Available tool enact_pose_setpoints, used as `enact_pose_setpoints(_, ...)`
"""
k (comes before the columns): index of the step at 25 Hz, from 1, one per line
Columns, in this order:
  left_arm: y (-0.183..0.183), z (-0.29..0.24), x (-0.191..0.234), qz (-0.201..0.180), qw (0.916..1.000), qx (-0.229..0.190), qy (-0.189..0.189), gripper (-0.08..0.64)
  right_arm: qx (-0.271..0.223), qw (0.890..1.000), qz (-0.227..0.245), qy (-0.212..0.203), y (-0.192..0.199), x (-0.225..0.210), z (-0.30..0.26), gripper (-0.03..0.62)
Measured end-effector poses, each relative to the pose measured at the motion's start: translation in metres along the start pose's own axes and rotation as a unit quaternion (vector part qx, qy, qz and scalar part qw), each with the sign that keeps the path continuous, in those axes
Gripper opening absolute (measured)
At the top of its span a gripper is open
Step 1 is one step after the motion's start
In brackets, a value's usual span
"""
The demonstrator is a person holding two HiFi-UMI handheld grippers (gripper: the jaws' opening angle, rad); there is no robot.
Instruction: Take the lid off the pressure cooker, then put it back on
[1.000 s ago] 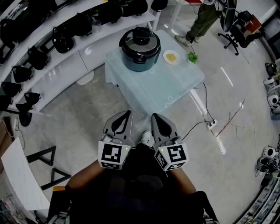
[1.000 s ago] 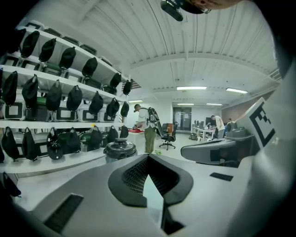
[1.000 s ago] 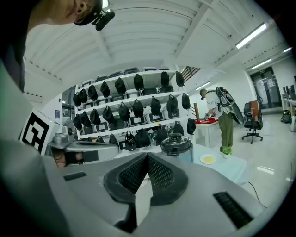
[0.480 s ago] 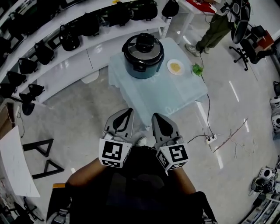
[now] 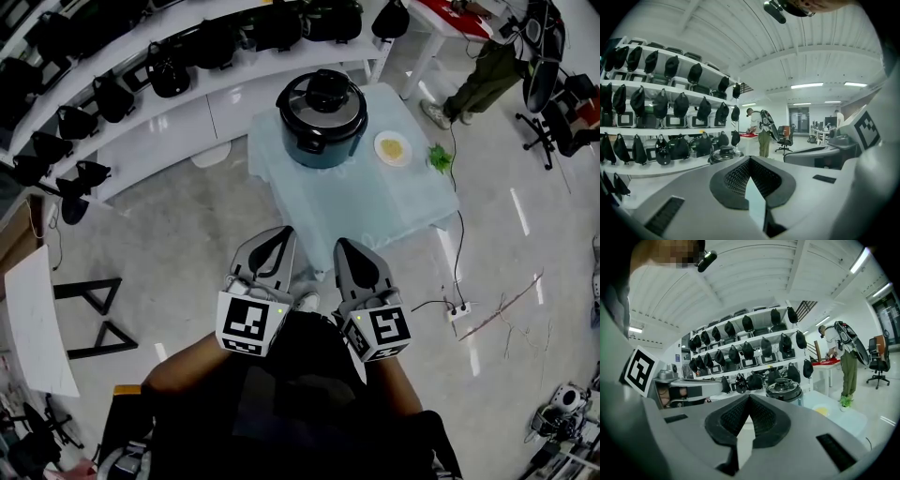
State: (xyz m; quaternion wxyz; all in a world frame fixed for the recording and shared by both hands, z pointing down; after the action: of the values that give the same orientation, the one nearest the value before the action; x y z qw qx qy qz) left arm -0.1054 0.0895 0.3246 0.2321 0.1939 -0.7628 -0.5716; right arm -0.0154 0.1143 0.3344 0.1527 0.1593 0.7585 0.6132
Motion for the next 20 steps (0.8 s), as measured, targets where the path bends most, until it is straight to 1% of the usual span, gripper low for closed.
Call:
enact_pose_setpoints(4, 0.0, -0.008, 0.005, 0.002, 1.0, -0.001, -0.005, 0.005, 0.003, 1.0, 0.003, -0.014, 0.002, -0.002, -0.009, 0.014)
enact_pose_setpoints(8, -0.003, -0.028, 0.007, 0.007, 1.0, -0.003, -0.001, 0.005, 0.009, 0.999, 0.02, -0.028, 0.002, -0.012, -0.02, 0.014)
enact_pose_setpoints(14, -0.011, -0.063, 0.017, 0.012, 0.9999, -0.002, 0.004, 0.006, 0.012, 0.999, 0.031, -0.024, -0.007, -0.043, -0.048, 0.014)
enact_pose_setpoints(20, -0.018, -0.104, 0.045, 0.011, 0.9999, 0.005, -0.003, 0.006, 0.019, 0.998, 0.039, -0.033, -0.014, -0.071, -0.095, 0.014)
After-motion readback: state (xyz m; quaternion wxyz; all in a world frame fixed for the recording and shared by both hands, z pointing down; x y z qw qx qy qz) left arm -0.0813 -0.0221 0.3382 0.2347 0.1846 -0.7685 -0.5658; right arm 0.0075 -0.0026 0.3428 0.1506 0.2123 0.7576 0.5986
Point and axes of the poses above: the fingertips, and each gripper's own axes: z backward along the fingers, x to its left, y out of its underside, the point moved 1 cm from there along z, backward along the fingers, and after that the axes turned 9 degrees about z, right-handed, at the moved point
